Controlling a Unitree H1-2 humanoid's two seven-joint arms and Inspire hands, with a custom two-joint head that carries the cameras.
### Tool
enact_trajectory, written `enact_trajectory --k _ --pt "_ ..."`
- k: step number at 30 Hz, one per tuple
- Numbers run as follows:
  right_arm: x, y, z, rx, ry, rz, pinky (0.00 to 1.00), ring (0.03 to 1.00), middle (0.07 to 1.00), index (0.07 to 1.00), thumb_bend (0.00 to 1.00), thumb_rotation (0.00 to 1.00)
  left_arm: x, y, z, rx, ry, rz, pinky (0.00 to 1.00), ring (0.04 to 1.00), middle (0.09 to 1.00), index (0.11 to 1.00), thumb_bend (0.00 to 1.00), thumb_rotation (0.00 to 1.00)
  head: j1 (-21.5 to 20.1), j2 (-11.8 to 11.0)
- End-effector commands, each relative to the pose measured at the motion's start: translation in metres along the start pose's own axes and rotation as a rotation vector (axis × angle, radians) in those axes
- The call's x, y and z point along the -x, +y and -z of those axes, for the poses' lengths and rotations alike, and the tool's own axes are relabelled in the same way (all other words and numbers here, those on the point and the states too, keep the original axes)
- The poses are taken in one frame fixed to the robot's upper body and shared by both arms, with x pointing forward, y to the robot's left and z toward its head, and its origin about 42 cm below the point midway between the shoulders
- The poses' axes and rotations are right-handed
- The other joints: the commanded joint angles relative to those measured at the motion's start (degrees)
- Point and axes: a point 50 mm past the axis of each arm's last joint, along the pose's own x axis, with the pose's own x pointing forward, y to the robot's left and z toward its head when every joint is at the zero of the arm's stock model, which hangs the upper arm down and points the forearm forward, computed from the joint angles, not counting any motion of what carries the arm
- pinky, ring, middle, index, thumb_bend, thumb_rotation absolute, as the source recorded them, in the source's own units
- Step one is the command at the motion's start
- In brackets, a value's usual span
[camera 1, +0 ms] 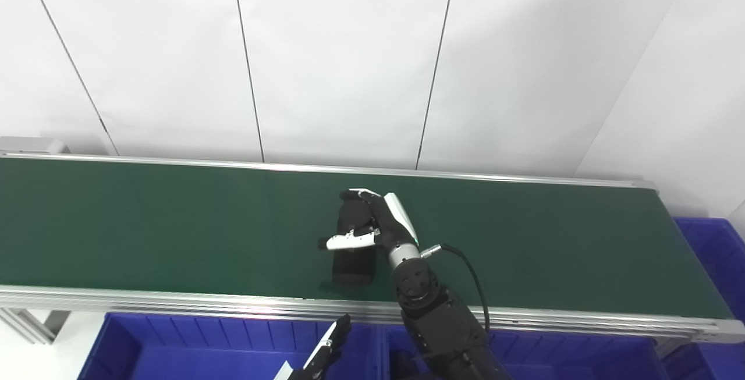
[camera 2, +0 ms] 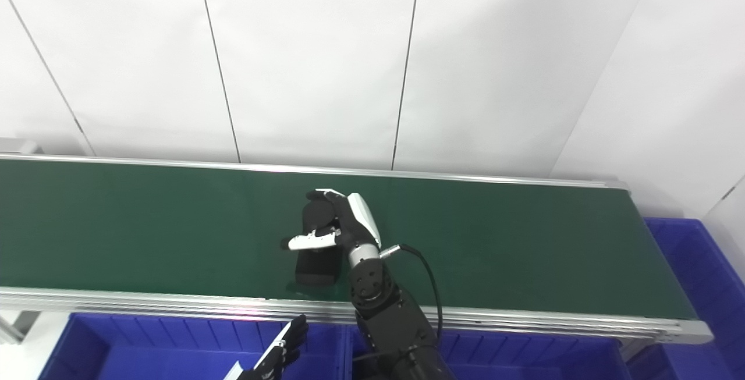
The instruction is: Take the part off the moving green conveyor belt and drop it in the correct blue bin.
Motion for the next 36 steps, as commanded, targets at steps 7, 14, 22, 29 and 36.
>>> enact_trajectory --k 7,14,22,29,36 --pt "-0.006 -0.003 -0.026 -0.059 -0.105 0.068 0.31 0.404 0.525 0.489 0.51 0.00 -0.006 0.002 -0.009 0.003 -0.061 -0.012 1.00 1.000 1.000 1.000 0.86 0.93 -0.25 0.00" --pt "-0.002 -0.009 -0.020 -0.072 -0.137 0.127 0.30 0.448 0.532 0.467 0.51 0.00 -0.006 0.005 -0.004 0.035 -0.064 -0.023 1.00 1.000 1.000 1.000 0.87 0.91 -1.30 -0.38" --pt "0.014 -0.021 -0.018 -0.122 -0.200 0.173 0.38 0.432 0.560 0.457 0.51 0.00 -0.006 0.009 0.000 0.039 -0.074 -0.036 0.99 1.000 1.000 1.000 0.86 0.90 -1.94 0.21" --pt "0.051 -0.040 -0.012 -0.190 -0.269 0.223 0.46 0.427 0.520 0.479 0.51 0.00 -0.004 0.014 0.001 0.040 -0.068 -0.040 0.98 1.000 1.000 1.000 0.85 0.88 -1.40 1.10" --pt "0.099 -0.065 0.002 -0.201 -0.313 0.236 0.53 0.500 0.537 0.432 0.51 0.00 -0.004 0.019 0.001 0.025 -0.068 -0.039 0.95 0.995 1.000 1.000 0.86 0.87 -0.61 2.36"
